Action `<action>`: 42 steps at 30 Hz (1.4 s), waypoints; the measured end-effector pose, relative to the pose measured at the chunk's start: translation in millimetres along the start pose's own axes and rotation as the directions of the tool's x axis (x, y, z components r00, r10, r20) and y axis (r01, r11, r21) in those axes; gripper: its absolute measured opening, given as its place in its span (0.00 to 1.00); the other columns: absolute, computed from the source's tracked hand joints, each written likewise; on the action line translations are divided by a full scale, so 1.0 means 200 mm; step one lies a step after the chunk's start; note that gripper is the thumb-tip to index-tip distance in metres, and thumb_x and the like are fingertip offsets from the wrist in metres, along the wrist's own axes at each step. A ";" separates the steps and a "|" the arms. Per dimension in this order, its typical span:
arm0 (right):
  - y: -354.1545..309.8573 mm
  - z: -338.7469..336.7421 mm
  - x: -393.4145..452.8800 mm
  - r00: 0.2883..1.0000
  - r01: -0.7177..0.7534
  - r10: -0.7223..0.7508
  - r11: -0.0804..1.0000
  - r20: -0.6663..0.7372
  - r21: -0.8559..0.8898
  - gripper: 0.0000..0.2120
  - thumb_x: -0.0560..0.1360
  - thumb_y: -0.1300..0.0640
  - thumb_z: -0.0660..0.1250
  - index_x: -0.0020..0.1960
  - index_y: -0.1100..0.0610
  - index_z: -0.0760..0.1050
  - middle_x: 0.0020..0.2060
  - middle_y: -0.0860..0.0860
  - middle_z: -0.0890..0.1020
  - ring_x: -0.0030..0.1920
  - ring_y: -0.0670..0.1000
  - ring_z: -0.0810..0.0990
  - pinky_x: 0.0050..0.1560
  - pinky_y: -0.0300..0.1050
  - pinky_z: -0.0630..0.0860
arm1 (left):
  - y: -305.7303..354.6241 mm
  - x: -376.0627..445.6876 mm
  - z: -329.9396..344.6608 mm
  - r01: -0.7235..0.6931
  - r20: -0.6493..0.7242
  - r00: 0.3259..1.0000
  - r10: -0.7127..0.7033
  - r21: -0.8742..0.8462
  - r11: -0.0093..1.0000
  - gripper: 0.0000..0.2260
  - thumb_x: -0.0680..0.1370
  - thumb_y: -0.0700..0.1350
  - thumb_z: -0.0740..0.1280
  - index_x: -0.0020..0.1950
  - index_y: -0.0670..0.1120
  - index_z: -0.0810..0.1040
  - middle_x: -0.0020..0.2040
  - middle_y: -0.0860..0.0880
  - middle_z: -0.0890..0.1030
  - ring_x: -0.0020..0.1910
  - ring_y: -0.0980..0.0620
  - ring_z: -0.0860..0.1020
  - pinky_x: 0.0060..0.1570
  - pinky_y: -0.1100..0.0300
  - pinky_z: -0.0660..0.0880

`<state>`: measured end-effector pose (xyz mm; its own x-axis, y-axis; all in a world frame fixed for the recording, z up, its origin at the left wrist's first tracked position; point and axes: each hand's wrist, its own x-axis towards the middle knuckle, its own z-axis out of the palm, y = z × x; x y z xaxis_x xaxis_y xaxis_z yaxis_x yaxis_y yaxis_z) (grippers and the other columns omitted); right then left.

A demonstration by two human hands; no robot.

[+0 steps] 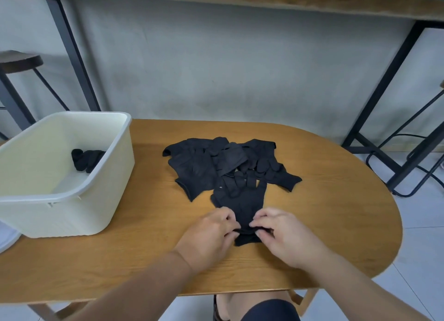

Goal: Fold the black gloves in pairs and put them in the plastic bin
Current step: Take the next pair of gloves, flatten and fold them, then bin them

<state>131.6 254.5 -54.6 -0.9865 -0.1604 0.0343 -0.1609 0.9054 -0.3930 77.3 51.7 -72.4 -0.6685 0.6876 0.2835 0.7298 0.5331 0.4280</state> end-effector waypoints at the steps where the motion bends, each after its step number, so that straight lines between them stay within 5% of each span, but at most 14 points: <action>1: 0.00 -0.01 0.00 1.000 -0.009 0.009 1.000 0.013 0.008 0.14 0.80 0.52 0.62 0.63 0.46 0.79 0.57 0.34 0.72 0.51 0.40 0.76 0.54 0.31 0.72 | 0.00 0.00 0.00 -0.004 0.007 1.000 0.004 -0.007 1.000 0.13 0.81 0.52 0.60 0.61 0.51 0.79 0.56 0.57 0.73 0.54 0.60 0.71 0.56 0.66 0.70; 5: -0.01 -0.04 0.00 0.994 -0.032 0.028 0.999 0.104 0.042 0.19 0.75 0.51 0.66 0.66 0.45 0.76 0.59 0.32 0.70 0.52 0.43 0.77 0.55 0.37 0.75 | 0.03 0.00 -0.01 0.000 0.131 0.991 -0.009 0.067 0.998 0.24 0.77 0.64 0.60 0.67 0.52 0.74 0.59 0.59 0.69 0.54 0.59 0.69 0.55 0.65 0.70; 9: -0.03 -0.03 -0.04 0.994 -0.036 0.036 0.999 0.103 -0.003 0.17 0.76 0.48 0.66 0.64 0.45 0.77 0.58 0.34 0.71 0.46 0.41 0.77 0.48 0.30 0.72 | 0.06 -0.02 -0.01 -0.053 0.096 0.995 0.040 0.137 0.989 0.16 0.81 0.54 0.58 0.64 0.50 0.75 0.59 0.54 0.71 0.56 0.56 0.71 0.56 0.64 0.70; 12: -0.06 -0.07 -0.03 0.989 -0.090 0.075 0.988 0.125 0.122 0.09 0.74 0.44 0.68 0.50 0.45 0.83 0.50 0.37 0.77 0.46 0.41 0.78 0.50 0.40 0.78 | 0.05 -0.05 0.01 -0.204 0.121 0.976 0.182 0.196 0.959 0.13 0.79 0.49 0.56 0.46 0.51 0.80 0.43 0.54 0.76 0.39 0.56 0.75 0.40 0.61 0.77; 15: -0.08 -0.11 0.01 0.986 -0.153 0.143 0.979 0.081 0.136 0.06 0.74 0.47 0.69 0.45 0.47 0.83 0.46 0.41 0.78 0.42 0.43 0.79 0.47 0.40 0.78 | 0.05 -0.07 0.02 -0.240 0.154 0.965 0.213 0.192 0.952 0.14 0.79 0.50 0.55 0.47 0.51 0.81 0.42 0.55 0.77 0.37 0.57 0.75 0.38 0.61 0.76; 17: -0.09 -0.09 0.03 0.988 -0.140 0.133 0.986 0.074 0.094 0.05 0.75 0.49 0.70 0.47 0.47 0.83 0.46 0.41 0.77 0.42 0.41 0.77 0.46 0.39 0.78 | 0.06 -0.07 -0.01 -0.152 0.170 0.977 0.129 0.130 0.980 0.12 0.80 0.53 0.57 0.52 0.52 0.79 0.47 0.57 0.75 0.42 0.57 0.74 0.44 0.62 0.74; 20: -0.10 -0.04 0.04 0.989 -0.128 0.121 0.989 0.088 0.079 0.04 0.75 0.49 0.71 0.48 0.47 0.82 0.46 0.41 0.76 0.43 0.40 0.76 0.47 0.37 0.76 | 0.05 -0.03 -0.05 0.210 0.044 0.977 -0.207 -0.070 0.975 0.10 0.79 0.57 0.63 0.48 0.53 0.78 0.45 0.59 0.73 0.40 0.59 0.73 0.41 0.65 0.72; 22: -0.10 -0.04 0.05 0.985 -0.158 0.151 0.983 0.078 0.093 0.02 0.74 0.49 0.71 0.45 0.47 0.82 0.45 0.42 0.76 0.43 0.41 0.76 0.46 0.36 0.75 | -0.01 0.04 -0.07 0.456 -0.037 0.885 -0.464 -0.131 0.880 0.08 0.78 0.55 0.65 0.52 0.52 0.77 0.45 0.56 0.74 0.40 0.59 0.74 0.40 0.65 0.73; 25: -0.11 -0.03 0.06 0.979 -0.193 0.185 0.977 0.088 0.094 0.03 0.74 0.49 0.72 0.42 0.47 0.80 0.44 0.42 0.76 0.44 0.43 0.77 0.44 0.36 0.76 | -0.12 0.16 -0.11 0.674 0.030 0.730 -0.683 -0.193 0.713 0.19 0.77 0.56 0.66 0.65 0.49 0.73 0.51 0.52 0.77 0.45 0.54 0.77 0.41 0.63 0.70; 27: -0.12 -0.03 0.07 0.977 -0.198 0.189 0.976 0.096 0.089 0.03 0.74 0.50 0.71 0.41 0.47 0.80 0.43 0.43 0.76 0.42 0.44 0.78 0.43 0.37 0.77 | -0.17 0.23 -0.12 0.721 0.094 0.689 -0.718 -0.182 0.668 0.20 0.76 0.57 0.67 0.64 0.48 0.74 0.51 0.52 0.78 0.47 0.52 0.78 0.43 0.60 0.73; 31: -0.13 -0.03 0.08 0.972 -0.211 0.201 0.975 0.118 0.071 0.05 0.75 0.52 0.70 0.40 0.46 0.78 0.43 0.43 0.76 0.42 0.45 0.78 0.42 0.37 0.76 | -0.22 0.29 -0.12 0.745 0.166 0.664 -0.729 -0.228 0.627 0.05 0.76 0.48 0.70 0.44 0.48 0.79 0.43 0.49 0.82 0.41 0.50 0.79 0.45 0.56 0.78; 36: -0.15 -0.04 0.08 0.966 -0.220 0.211 0.974 0.150 0.045 0.05 0.76 0.51 0.69 0.41 0.46 0.77 0.44 0.43 0.76 0.43 0.45 0.77 0.42 0.36 0.74 | -0.22 0.26 -0.12 0.718 0.153 0.694 -0.703 -0.205 0.665 0.10 0.76 0.56 0.68 0.50 0.50 0.77 0.42 0.53 0.78 0.40 0.54 0.78 0.39 0.59 0.74; 42: -0.19 -0.07 0.09 0.953 -0.235 0.232 0.972 0.193 -0.006 0.05 0.77 0.52 0.67 0.43 0.46 0.76 0.47 0.43 0.76 0.47 0.46 0.78 0.48 0.41 0.76 | -0.19 0.25 -0.09 0.686 0.115 0.726 -0.678 -0.198 0.700 0.07 0.76 0.52 0.70 0.43 0.49 0.78 0.38 0.54 0.78 0.38 0.54 0.78 0.42 0.55 0.78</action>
<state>118.8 222.2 -26.7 -0.9717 -0.0187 -0.2357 0.0755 0.9201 -0.3844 12.4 57.0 -58.5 -0.9636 0.1942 -0.1838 0.0239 0.7470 0.6644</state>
